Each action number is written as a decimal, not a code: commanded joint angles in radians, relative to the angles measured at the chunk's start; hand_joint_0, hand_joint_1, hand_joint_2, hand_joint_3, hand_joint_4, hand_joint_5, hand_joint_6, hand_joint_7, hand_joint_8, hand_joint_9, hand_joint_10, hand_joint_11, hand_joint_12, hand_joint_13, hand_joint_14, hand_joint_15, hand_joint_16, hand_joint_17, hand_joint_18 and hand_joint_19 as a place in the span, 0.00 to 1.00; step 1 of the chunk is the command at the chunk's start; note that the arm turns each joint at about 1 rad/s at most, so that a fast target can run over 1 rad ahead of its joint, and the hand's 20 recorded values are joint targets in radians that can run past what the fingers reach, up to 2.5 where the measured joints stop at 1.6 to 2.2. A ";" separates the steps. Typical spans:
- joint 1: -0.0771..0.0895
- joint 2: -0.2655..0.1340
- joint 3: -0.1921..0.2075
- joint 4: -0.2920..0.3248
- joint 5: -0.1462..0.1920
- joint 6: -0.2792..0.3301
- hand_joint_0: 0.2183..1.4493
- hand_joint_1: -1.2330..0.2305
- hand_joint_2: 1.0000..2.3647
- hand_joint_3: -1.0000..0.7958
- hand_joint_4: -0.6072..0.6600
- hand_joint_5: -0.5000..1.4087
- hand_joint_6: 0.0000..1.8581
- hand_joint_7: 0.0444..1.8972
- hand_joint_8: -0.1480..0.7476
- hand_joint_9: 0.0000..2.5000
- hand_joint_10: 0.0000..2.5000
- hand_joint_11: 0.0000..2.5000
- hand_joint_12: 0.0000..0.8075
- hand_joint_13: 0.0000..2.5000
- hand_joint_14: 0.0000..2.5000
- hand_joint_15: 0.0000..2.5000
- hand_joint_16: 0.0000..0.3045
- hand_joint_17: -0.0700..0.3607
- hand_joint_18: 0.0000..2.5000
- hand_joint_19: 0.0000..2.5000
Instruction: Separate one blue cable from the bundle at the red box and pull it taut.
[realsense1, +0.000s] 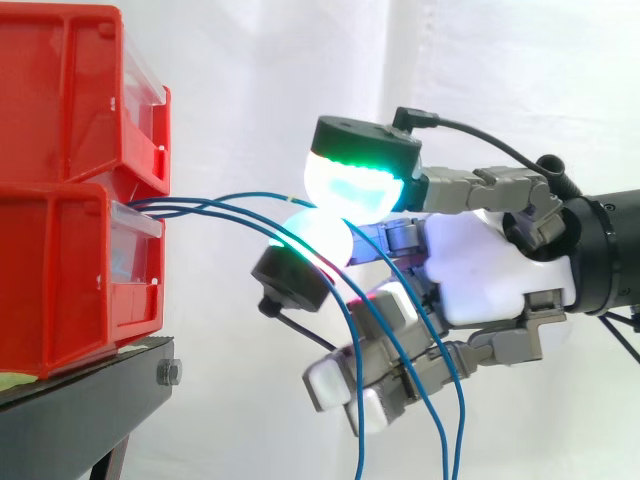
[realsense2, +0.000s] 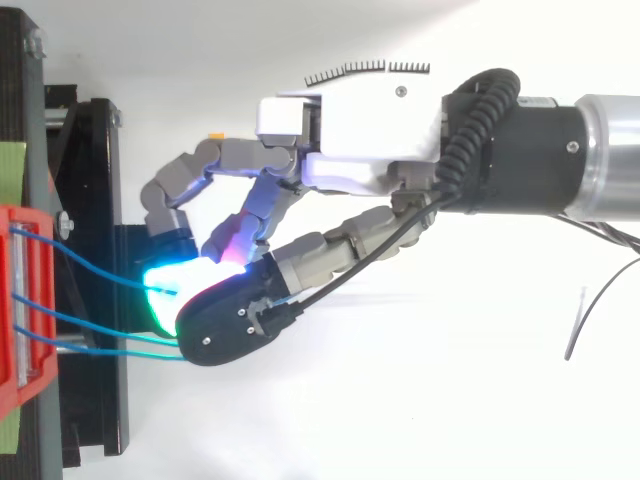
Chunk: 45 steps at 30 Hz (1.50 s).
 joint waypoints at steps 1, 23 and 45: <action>-0.001 0.016 0.001 -0.064 -0.008 -0.040 0.33 0.31 0.02 0.64 0.24 0.19 0.47 0.64 0.53 0.44 0.01 0.30 0.35 0.31 0.01 0.19 0.11 0.33 0.26 0.22; -0.006 0.105 -0.030 -0.269 -0.006 -0.049 0.33 0.31 0.02 0.63 0.25 0.19 0.47 0.64 0.53 0.41 0.01 0.31 0.36 0.30 0.01 0.19 0.11 0.33 0.25 0.21; 0.019 0.104 -0.239 0.013 -0.005 0.150 0.33 0.31 0.02 0.63 0.25 0.19 0.47 0.64 0.53 0.41 0.01 0.31 0.36 0.30 0.01 0.19 0.11 0.33 0.25 0.22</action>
